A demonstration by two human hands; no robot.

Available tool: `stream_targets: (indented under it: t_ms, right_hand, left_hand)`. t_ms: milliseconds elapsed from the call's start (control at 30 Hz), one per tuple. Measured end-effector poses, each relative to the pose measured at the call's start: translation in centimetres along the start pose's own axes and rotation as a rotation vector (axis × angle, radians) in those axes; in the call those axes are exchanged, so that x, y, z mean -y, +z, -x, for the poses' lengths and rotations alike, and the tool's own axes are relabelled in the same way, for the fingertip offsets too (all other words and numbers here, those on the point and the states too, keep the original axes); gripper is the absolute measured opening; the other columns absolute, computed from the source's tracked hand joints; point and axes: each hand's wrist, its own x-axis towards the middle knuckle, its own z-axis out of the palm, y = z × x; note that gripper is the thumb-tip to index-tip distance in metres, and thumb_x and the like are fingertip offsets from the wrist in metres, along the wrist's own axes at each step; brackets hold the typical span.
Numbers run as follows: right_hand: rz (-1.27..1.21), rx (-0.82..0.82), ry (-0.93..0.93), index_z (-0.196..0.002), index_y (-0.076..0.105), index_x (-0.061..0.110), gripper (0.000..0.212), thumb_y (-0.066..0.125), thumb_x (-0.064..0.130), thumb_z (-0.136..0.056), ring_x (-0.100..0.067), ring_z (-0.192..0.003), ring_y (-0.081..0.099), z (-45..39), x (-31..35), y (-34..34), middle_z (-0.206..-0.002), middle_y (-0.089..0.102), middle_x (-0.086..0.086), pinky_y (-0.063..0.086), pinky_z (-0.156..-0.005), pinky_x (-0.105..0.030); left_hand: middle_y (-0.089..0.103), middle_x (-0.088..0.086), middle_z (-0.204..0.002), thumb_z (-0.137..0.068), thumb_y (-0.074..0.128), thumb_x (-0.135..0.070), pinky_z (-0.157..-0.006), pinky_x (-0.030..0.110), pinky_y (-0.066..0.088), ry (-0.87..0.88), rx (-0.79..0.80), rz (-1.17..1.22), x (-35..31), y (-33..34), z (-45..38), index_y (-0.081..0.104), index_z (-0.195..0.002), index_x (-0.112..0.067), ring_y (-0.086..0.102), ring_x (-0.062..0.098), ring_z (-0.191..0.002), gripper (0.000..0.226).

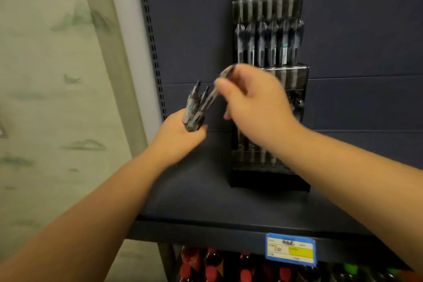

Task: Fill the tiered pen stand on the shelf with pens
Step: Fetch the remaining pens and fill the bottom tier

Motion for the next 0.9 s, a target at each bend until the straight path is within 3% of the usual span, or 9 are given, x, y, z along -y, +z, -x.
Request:
stream_targets:
  t_ms: [67, 167, 233, 333, 433, 533, 667, 800, 900]
  right_hand:
    - [0.021, -0.059, 0.030, -0.089, 0.067, 0.014, 0.024, 0.058, 0.032, -0.101, -0.014, -0.064, 0.064, -0.9, 0.3, -1.0, -0.068, 0.066, -0.002, 0.055, -0.068, -0.036]
    - [0.048, -0.049, 0.052, -0.097, 0.068, 0.007, 0.028, 0.057, 0.033, -0.103, -0.001, -0.052, 0.059, -1.9, 0.4, -2.7, -0.073, 0.068, -0.004, 0.047, -0.054, -0.019]
    - [0.010, -0.080, 0.037, -0.096, 0.066, 0.007, 0.025, 0.058, 0.030, -0.102, -0.002, -0.058, 0.063, -2.1, 0.3, -3.8, -0.081, 0.070, -0.006, 0.047, -0.054, -0.021]
    - [-0.047, -0.156, -0.024, -0.095, 0.059, 0.020, 0.012, 0.057, 0.028, -0.103, -0.013, -0.073, 0.072, -1.8, -0.2, -6.8, -0.093, 0.072, -0.006, 0.051, -0.051, -0.025]
    - [0.074, -0.271, -0.062, -0.097, 0.057, 0.020, 0.013, 0.054, 0.031, -0.104, -0.015, -0.072, 0.071, -0.4, -1.1, -10.5, -0.086, 0.067, -0.007, 0.054, -0.054, -0.030]
    - [0.198, -0.333, -0.016, -0.099, 0.059, 0.018, 0.013, 0.056, 0.030, -0.103, -0.009, -0.067, 0.069, 0.9, -2.6, -13.0, -0.080, 0.066, 0.002, 0.054, -0.054, -0.030]
    - [0.337, -0.210, 0.163, -0.084, 0.065, 0.019, 0.016, 0.065, 0.028, -0.098, -0.003, -0.059, 0.069, 1.6, -5.0, -13.3, -0.074, 0.073, 0.004, 0.048, -0.057, -0.020]
    - [0.399, -0.080, 0.277, -0.085, 0.068, 0.019, 0.020, 0.065, 0.036, -0.097, 0.001, -0.055, 0.067, 1.7, -5.8, -13.1, -0.067, 0.072, 0.015, 0.041, -0.054, -0.017]
    - [0.416, -0.054, 0.275, -0.082, 0.068, 0.019, 0.024, 0.067, 0.039, -0.095, -0.005, -0.052, 0.065, 1.3, -5.5, -13.4, -0.066, 0.072, 0.009, 0.043, -0.056, -0.024]
  left_hand:
    - [0.060, 0.003, -0.067, -0.090, 0.067, -0.025, -0.056, 0.018, 0.042, -0.062, 0.008, -0.005, 2.0, 0.4, -0.3, 0.051, -0.078, -0.012, 0.057, 0.016, -0.062, 0.023]
    - [0.056, 0.003, -0.052, -0.091, 0.066, -0.027, -0.054, 0.028, 0.044, -0.113, -0.018, 0.119, 2.7, 1.1, -1.6, 0.048, -0.074, -0.010, 0.055, 0.012, -0.046, 0.030]
    - [0.054, 0.002, -0.049, -0.091, 0.065, -0.026, -0.048, 0.027, 0.043, -0.111, -0.044, 0.180, 2.0, 1.7, -2.6, 0.046, -0.074, -0.015, 0.052, 0.014, -0.042, 0.028]
    - [0.051, 0.003, -0.057, -0.093, 0.062, -0.022, -0.044, 0.026, 0.042, -0.163, -0.070, 0.333, 0.4, 3.4, -3.9, 0.045, -0.077, -0.018, 0.049, 0.015, -0.046, 0.023]
    - [0.048, 0.003, -0.066, -0.092, 0.059, -0.015, -0.049, 0.028, 0.045, -0.318, -0.124, 0.563, -0.8, 5.6, -5.2, 0.048, -0.084, -0.016, 0.048, 0.015, -0.055, 0.014]
    - [0.048, 0.002, -0.068, -0.091, 0.057, -0.012, -0.048, 0.027, 0.043, -0.385, -0.200, 0.619, -1.6, 7.3, -5.3, 0.047, -0.081, -0.018, 0.048, 0.015, -0.057, 0.015]
    - [0.048, 0.002, -0.067, -0.094, 0.056, -0.012, -0.048, 0.028, 0.038, -0.369, -0.217, 0.609, -1.7, 8.4, -4.4, 0.047, -0.080, -0.019, 0.044, 0.015, -0.055, 0.018]
    - [0.043, -0.002, -0.057, -0.093, 0.058, -0.018, -0.048, 0.031, 0.033, -0.283, -0.140, 0.539, -1.0, 8.4, -4.1, 0.042, -0.071, -0.023, 0.037, 0.013, -0.047, 0.028]
    - [0.042, -0.003, -0.056, -0.093, 0.057, -0.015, -0.049, 0.032, 0.033, -0.293, -0.123, 0.546, -0.9, 8.2, -4.0, 0.041, -0.069, -0.025, 0.037, 0.014, -0.049, 0.030]
